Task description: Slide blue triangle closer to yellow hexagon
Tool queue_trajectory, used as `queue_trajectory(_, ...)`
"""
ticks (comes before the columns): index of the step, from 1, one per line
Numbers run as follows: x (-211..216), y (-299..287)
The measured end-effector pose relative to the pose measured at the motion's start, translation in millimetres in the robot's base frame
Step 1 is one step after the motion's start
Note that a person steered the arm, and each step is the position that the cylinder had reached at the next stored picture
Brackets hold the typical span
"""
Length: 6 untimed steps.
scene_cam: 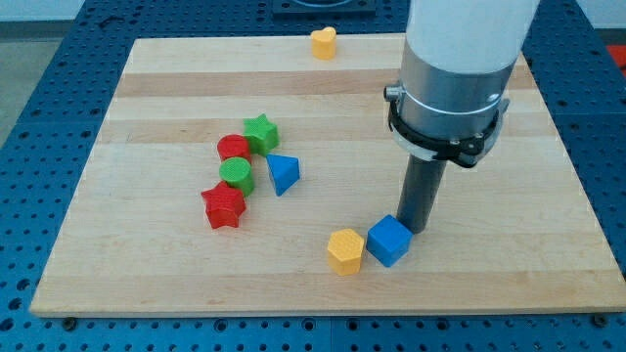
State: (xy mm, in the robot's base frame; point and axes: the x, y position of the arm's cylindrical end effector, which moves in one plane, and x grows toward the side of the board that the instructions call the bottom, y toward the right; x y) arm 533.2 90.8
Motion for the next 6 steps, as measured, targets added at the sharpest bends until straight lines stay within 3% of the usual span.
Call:
queue_trajectory(1, -6.0, 0.0)
queue_trajectory(3, -83.9, -11.1)
queue_trajectory(6, -91.3, -124.8)
